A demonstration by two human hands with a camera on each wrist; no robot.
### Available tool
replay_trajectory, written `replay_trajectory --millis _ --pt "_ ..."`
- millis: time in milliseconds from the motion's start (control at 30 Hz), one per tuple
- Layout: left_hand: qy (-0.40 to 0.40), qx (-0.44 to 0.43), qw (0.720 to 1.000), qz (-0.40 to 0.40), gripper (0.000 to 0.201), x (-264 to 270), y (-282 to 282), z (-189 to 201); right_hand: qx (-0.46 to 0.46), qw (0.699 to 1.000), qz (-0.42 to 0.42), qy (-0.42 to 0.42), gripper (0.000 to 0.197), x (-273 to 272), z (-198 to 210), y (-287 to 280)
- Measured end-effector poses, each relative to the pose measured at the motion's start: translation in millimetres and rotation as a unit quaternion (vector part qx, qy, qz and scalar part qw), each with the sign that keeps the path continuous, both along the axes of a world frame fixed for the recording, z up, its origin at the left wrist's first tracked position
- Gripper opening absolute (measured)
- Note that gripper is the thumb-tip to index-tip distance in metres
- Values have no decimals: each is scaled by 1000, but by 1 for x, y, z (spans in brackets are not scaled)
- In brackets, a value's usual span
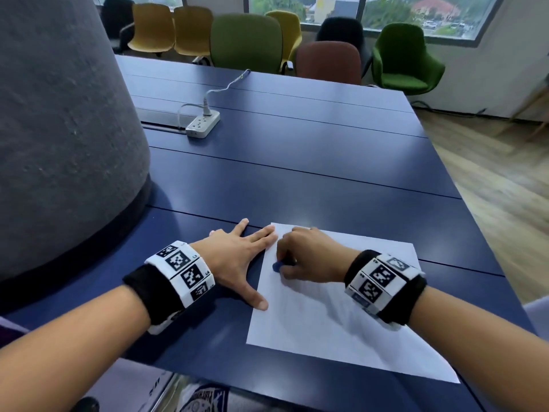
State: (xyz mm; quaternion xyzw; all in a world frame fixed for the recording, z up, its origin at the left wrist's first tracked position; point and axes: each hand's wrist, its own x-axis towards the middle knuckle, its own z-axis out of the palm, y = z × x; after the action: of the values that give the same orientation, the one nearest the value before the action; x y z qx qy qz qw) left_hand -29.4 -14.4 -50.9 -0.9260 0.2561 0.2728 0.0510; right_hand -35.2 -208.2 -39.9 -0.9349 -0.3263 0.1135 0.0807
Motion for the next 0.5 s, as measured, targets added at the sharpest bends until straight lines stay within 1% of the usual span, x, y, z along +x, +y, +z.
replay_trajectory --millis 67,167,233,300,400,433,500 --pt "-3 -2 1000 -1 136 -1 1 0 11 1000 14 2 19 -5 -2 0" --pt "-7 1 1000 -3 136 -1 0 0 -3 994 83 74 11 -28 -1 -1" --pt "-5 -2 1000 0 137 -1 1 0 -12 990 96 104 13 -33 0 -2" --pt "-4 -6 1000 2 137 -1 1 0 -4 994 62 89 15 -23 2 1" --pt "-5 -12 1000 2 137 -2 2 0 10 1000 5 15 17 0 3 4" --pt "-5 -13 1000 1 137 -2 2 0 12 1000 0 10 17 2 2 3" --pt "-4 -10 1000 -2 137 -1 1 1 13 999 26 39 12 -6 1 1"
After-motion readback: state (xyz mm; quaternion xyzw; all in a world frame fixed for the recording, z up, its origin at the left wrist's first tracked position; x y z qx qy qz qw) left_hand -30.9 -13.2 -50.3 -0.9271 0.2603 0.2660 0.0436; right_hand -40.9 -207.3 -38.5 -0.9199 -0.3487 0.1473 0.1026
